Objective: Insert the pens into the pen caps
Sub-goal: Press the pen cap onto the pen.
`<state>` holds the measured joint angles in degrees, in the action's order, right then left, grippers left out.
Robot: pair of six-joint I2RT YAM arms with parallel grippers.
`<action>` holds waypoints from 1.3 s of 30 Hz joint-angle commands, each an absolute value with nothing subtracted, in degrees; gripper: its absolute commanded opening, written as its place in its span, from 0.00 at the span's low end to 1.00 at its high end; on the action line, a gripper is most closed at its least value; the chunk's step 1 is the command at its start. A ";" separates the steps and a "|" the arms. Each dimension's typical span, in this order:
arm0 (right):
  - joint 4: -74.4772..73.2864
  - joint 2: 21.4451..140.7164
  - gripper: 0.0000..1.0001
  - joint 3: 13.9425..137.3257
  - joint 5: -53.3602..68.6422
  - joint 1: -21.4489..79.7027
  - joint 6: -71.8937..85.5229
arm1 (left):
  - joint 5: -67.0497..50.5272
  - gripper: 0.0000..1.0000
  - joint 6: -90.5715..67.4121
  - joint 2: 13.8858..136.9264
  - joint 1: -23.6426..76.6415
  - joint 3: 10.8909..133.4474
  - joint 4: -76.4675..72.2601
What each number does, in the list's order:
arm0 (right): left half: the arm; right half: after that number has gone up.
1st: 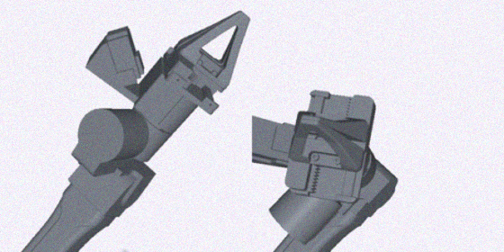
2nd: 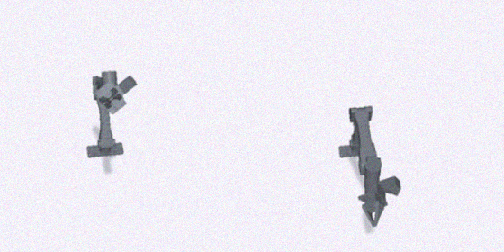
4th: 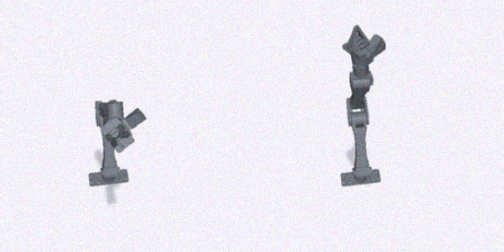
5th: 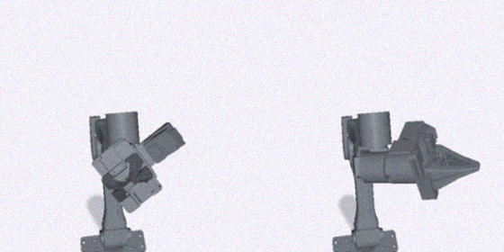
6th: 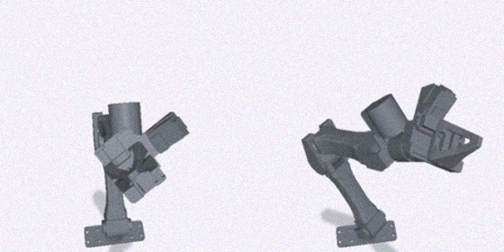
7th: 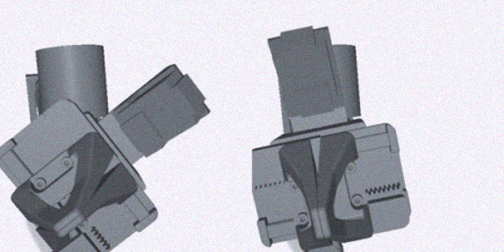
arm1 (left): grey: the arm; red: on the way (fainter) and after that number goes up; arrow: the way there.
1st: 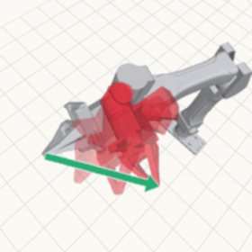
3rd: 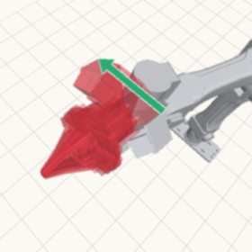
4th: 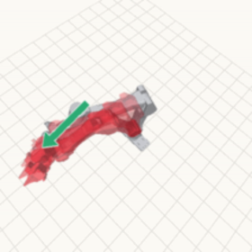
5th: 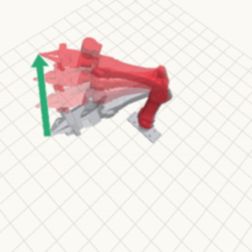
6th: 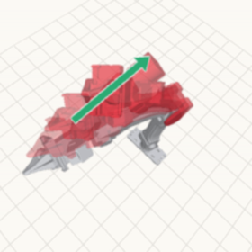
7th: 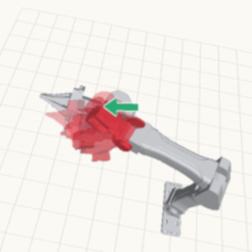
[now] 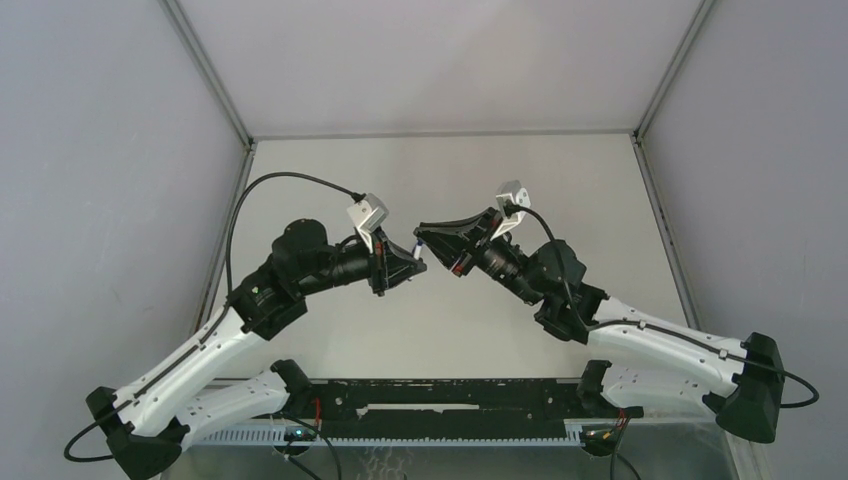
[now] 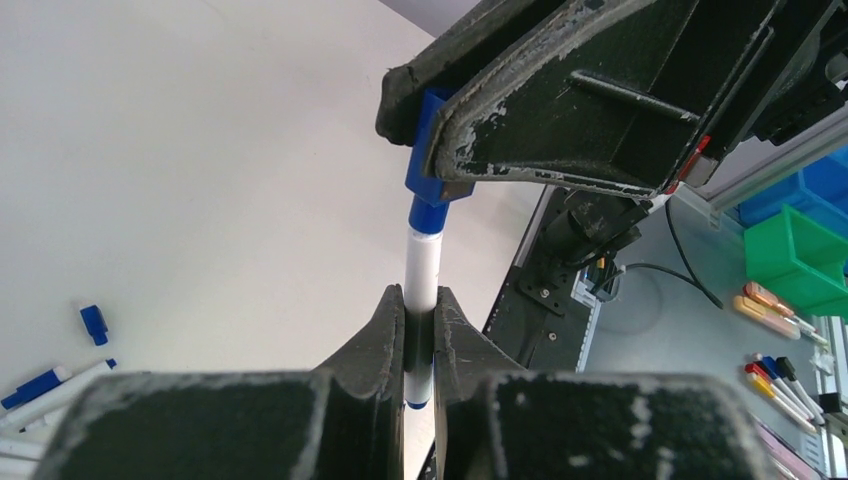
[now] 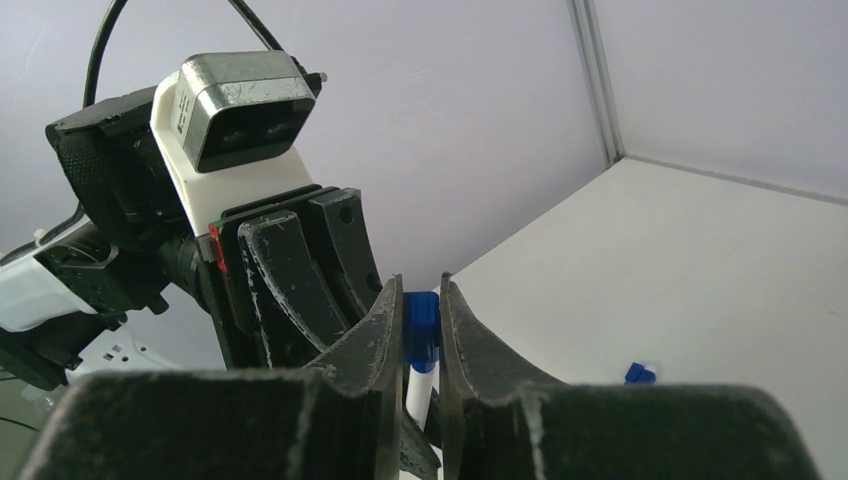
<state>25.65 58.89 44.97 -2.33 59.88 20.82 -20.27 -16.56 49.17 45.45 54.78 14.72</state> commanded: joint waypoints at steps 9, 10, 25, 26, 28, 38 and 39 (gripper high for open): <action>4.74 62.57 0.00 44.31 14.55 62.56 21.23 | -20.10 0.00 -17.90 48.52 41.97 58.98 -16.59; 4.98 62.62 0.00 46.34 15.17 61.10 21.12 | -21.52 0.00 -17.71 48.98 42.03 58.97 -16.05; 10.48 58.70 0.29 59.96 20.76 52.14 21.84 | -23.45 0.00 -16.35 49.51 42.76 57.00 -13.17; 10.94 58.49 0.31 60.21 21.08 52.12 21.85 | -23.60 0.00 -16.30 49.61 42.80 57.01 -13.14; 11.87 58.13 0.34 60.71 21.65 52.12 21.91 | -23.75 0.00 -16.30 49.80 42.92 57.04 -13.02; 10.30 54.95 0.43 60.68 19.67 51.70 18.94 | -25.28 0.00 -15.47 49.57 43.04 57.15 -11.89; 9.69 54.34 0.44 60.66 19.47 51.39 18.23 | -26.06 0.00 -15.39 49.61 42.99 57.21 -11.94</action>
